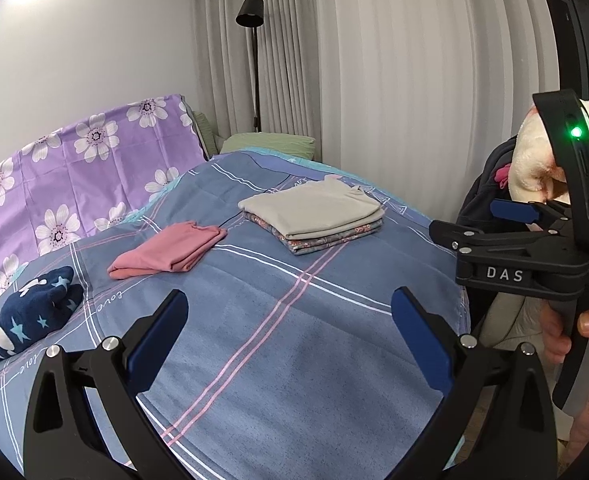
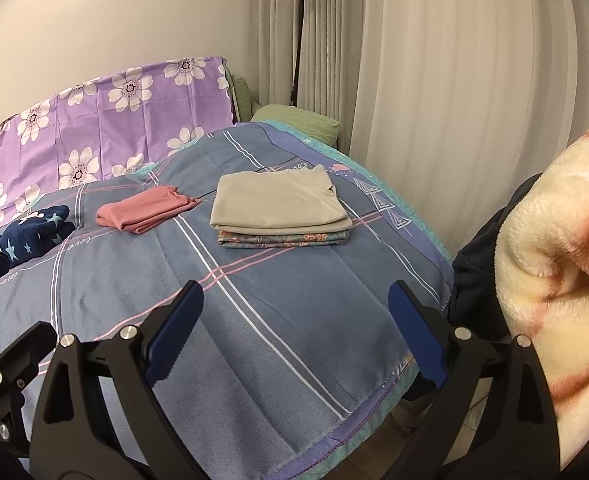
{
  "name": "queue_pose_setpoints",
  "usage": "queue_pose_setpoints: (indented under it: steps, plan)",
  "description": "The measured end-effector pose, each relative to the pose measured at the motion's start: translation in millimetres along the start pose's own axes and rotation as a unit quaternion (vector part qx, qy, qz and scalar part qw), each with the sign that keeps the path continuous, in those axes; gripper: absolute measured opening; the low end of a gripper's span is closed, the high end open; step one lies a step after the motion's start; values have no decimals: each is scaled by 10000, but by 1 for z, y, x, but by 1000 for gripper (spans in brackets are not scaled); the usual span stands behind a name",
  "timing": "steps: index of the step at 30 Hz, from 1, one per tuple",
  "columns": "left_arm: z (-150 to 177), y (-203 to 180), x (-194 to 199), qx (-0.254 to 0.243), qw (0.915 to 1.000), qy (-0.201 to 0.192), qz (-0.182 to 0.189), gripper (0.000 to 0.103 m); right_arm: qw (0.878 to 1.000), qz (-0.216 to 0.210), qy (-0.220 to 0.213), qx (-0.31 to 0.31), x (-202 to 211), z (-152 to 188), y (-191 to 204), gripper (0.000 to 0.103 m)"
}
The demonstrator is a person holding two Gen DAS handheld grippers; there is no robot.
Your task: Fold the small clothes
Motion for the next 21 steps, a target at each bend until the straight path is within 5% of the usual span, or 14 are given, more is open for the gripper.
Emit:
queue_pose_setpoints:
  steps: [21]
  plan:
    - [11,-12,-9,-122,9995,192,219,102,9999,46,72,56,-7,6,0,95]
Point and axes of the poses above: each gripper's, at about its wrist camera, not at the fingertips, and x roughly against the way its jaws point, y to its left, z to its underside, the point moved 8 cm from there along -x, roughly the way its jaws point, and after that the axes turned 8 degrees about z, right-handed, at the moved point
